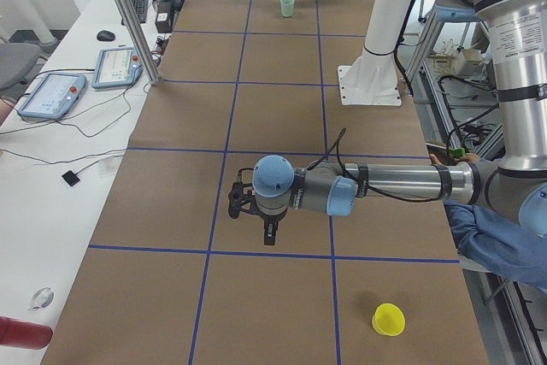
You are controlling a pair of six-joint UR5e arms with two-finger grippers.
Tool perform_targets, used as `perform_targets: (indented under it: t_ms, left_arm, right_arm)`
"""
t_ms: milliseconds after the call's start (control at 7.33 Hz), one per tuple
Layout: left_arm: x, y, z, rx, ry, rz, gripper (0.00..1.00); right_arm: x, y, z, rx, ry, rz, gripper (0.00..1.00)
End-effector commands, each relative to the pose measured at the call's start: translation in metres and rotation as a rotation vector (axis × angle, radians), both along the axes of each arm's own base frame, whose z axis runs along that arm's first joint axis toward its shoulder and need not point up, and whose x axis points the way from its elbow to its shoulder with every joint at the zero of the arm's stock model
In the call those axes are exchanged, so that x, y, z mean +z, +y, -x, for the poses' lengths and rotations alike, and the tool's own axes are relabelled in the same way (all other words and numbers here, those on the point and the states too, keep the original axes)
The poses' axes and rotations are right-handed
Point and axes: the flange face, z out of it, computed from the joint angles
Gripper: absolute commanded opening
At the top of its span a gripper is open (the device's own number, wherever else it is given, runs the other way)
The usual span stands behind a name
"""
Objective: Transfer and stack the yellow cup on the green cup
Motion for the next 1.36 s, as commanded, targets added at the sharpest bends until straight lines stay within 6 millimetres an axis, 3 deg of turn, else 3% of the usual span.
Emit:
perform_targets:
  t_ms: [0,136,273,409,818,955,1091,1227]
  left_arm:
    - [-0.015,-0.013,-0.039,-0.134,-0.045,0.222,1.0]
    - [-0.017,-0.025,-0.075,-0.272,-0.165,0.337,1.0]
    - [-0.009,-0.026,-0.087,-0.417,-0.268,0.403,1.0]
    - [0.002,-0.024,-0.086,-0.556,-0.348,0.456,1.0]
    - [0.049,0.025,-0.112,-0.872,-0.652,0.554,1.0]
    - [0.032,0.05,-0.108,-0.943,-0.704,0.581,1.0]
    - [0.025,0.061,-0.132,-1.039,-0.722,0.651,1.0]
    - [0.029,0.079,-0.158,-1.097,-0.845,0.684,1.0]
  right_arm:
    - [0.0,-0.001,0.0,0.019,0.002,0.016,1.0]
    - [-0.003,-0.002,0.0,0.019,-0.001,-0.007,1.0]
    - [-0.001,0.002,-0.001,0.02,-0.005,-0.052,1.0]
    - [0.002,0.004,-0.001,0.021,-0.001,-0.052,1.0]
    - [-0.004,0.004,0.003,0.012,-0.009,-0.096,1.0]
    - [-0.007,0.004,0.003,0.013,-0.016,-0.124,1.0]
    - [-0.007,0.005,0.004,0.008,-0.019,-0.125,1.0]
    - [-0.006,0.006,0.015,-0.017,-0.021,-0.124,1.0]
